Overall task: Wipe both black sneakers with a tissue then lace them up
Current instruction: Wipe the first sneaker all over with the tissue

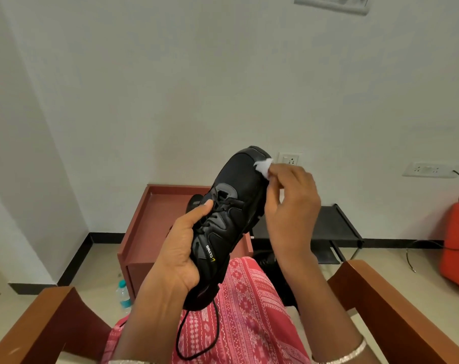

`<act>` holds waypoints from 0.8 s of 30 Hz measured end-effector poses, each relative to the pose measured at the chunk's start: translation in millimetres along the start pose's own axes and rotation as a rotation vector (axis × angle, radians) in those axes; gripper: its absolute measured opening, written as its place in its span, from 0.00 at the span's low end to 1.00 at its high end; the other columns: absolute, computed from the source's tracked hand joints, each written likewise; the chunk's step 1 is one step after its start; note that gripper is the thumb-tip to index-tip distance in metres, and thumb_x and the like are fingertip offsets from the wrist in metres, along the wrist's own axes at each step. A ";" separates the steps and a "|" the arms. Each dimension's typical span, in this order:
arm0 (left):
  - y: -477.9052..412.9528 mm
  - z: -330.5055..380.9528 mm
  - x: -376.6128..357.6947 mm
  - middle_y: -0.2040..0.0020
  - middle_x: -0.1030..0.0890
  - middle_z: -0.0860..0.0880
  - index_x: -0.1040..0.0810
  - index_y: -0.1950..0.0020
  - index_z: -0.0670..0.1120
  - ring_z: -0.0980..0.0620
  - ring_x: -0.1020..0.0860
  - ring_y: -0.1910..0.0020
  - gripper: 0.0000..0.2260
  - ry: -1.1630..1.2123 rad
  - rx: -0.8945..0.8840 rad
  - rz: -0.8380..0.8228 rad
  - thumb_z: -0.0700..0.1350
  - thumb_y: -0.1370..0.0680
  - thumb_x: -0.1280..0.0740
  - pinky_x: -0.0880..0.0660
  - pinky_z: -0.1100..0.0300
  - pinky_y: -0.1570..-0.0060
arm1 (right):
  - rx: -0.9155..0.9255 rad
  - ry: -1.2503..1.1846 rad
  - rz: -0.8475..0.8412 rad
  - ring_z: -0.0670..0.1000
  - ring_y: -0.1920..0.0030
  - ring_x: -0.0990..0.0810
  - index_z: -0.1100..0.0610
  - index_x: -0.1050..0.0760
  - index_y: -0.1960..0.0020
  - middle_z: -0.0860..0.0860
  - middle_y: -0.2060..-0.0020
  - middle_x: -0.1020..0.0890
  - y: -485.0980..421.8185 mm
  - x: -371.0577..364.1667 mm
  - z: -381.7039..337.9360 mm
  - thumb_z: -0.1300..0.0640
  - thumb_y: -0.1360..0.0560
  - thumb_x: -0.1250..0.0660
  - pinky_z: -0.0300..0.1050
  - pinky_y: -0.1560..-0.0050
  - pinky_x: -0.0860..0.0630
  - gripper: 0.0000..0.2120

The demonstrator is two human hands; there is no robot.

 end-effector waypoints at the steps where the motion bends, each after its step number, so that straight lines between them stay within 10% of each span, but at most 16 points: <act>1: 0.6 -0.2 -0.4 0.50 0.14 0.39 0.17 0.39 0.39 0.42 0.15 0.59 0.16 0.000 -0.006 -0.006 0.45 0.24 0.28 0.16 0.52 0.58 | 0.000 0.007 0.001 0.51 0.50 0.22 0.59 0.19 0.47 0.53 0.51 0.18 -4.4 0.2 -0.5 0.67 0.24 0.32 0.22 0.47 0.37 0.08; 24: 4.8 4.1 -0.1 0.52 0.14 0.40 0.16 0.43 0.40 0.43 0.15 0.60 0.13 -0.024 -0.048 -0.008 0.46 0.24 0.29 0.18 0.50 0.55 | 0.012 -0.052 0.027 0.49 0.47 0.21 0.60 0.19 0.41 0.53 0.49 0.17 19.2 8.5 -6.2 0.65 0.23 0.32 0.28 0.44 0.30 0.11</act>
Point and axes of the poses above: each hand's wrist, its own y-axis away from the middle knuckle, its own x-axis out of the back of the hand, z = x × y, the point moved 1 cm from there along -y, towards the middle knuckle
